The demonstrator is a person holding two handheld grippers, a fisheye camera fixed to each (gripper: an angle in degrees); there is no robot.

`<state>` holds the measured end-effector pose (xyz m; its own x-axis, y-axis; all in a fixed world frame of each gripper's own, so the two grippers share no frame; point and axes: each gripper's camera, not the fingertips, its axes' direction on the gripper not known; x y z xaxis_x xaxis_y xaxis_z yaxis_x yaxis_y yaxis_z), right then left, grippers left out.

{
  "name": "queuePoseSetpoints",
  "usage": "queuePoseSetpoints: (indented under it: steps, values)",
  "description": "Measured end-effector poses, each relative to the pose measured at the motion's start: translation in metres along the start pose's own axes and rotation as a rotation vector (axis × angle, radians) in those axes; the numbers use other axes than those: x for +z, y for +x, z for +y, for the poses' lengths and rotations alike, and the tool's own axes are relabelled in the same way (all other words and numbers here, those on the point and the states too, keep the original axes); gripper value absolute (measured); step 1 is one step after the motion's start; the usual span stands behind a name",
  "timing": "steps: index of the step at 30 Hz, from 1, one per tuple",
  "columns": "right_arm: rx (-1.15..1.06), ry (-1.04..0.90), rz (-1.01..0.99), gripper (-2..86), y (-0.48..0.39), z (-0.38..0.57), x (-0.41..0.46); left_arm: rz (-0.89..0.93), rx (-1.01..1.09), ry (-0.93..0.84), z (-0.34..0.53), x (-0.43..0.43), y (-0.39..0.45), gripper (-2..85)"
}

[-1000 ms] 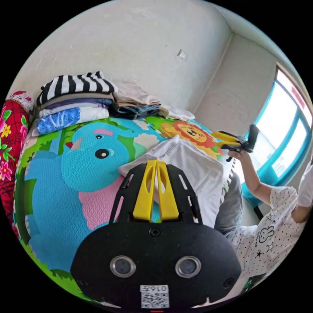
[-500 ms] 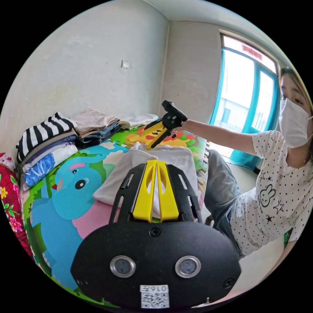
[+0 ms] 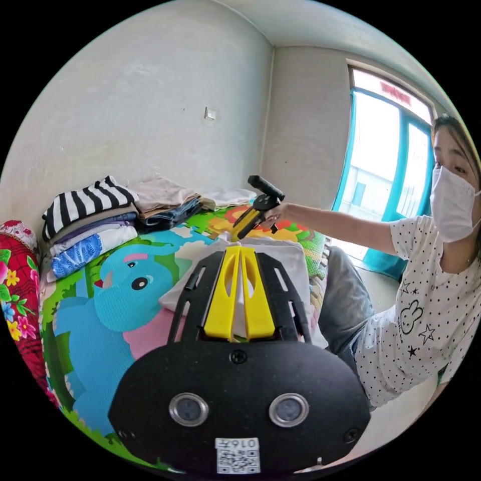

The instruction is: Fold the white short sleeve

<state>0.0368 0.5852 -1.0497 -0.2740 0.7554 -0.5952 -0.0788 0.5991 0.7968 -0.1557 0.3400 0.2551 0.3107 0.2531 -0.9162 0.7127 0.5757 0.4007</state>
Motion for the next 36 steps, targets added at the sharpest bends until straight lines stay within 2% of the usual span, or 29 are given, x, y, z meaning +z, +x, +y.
queuePoseSetpoints:
  steps: [5,10,12,16,18,20,22,24,26,27,29,31,33,35,36]
  values:
    - [-0.119,0.069,0.113,2.2,-0.025,-0.006,-0.024,-0.105,-0.138,0.011,-0.002,-0.011,-0.008,-1.0]
    - [-0.114,0.122,0.094,2.3,-0.039,-0.023,-0.066,-0.208,-0.138,0.005,-0.018,-0.019,-0.008,-1.0]
    - [-0.092,0.099,0.110,2.8,-0.041,-0.036,-0.066,-0.269,-0.177,-0.056,-0.021,-0.005,-0.024,-1.0]
    - [0.020,-0.045,0.194,5.1,-0.036,-0.070,-0.020,-0.271,-0.352,-0.194,0.003,0.043,-0.070,-1.0]
    - [0.111,-0.117,0.282,6.2,-0.029,-0.078,0.005,-0.440,-0.467,-0.271,0.023,0.067,-0.091,-1.0]
    - [0.167,-0.158,0.470,6.8,-0.028,-0.077,0.022,-0.477,-0.553,-0.276,0.025,0.066,-0.099,-1.0]
    - [0.179,-0.121,0.584,6.8,-0.033,-0.069,0.017,-0.492,-0.544,-0.216,0.023,0.057,-0.092,-1.0]
    - [0.169,-0.041,0.663,6.7,-0.042,-0.059,0.001,-0.438,-0.455,-0.249,0.013,0.058,-0.075,-1.0]
    - [0.134,0.069,0.617,6.1,-0.057,-0.046,-0.025,-0.364,-0.378,-0.280,0.006,0.066,-0.058,-1.0]
    - [0.118,0.084,0.579,5.9,-0.061,-0.043,-0.030,-0.310,-0.334,-0.287,0.002,0.073,-0.048,-1.0]
    - [-0.004,0.087,0.382,5.7,-0.080,-0.035,-0.037,-0.255,-0.292,-0.302,-0.003,0.086,-0.036,-1.0]
    - [-0.059,0.070,0.322,6.1,-0.093,-0.033,-0.032,-0.272,-0.280,-0.343,-0.007,0.103,-0.032,-1.0]
    - [-0.056,0.066,0.358,7.3,-0.099,-0.035,-0.024,-0.347,-0.310,-0.431,-0.008,0.123,-0.037,-1.0]
    - [0.004,0.091,0.415,9.6,-0.095,-0.039,-0.017,-0.347,-0.323,-0.506,-0.004,0.138,-0.040,-1.0]
    - [0.024,0.098,0.410,9.8,-0.092,-0.040,-0.016,-0.357,-0.311,-0.461,-0.002,0.138,-0.037,-1.0]
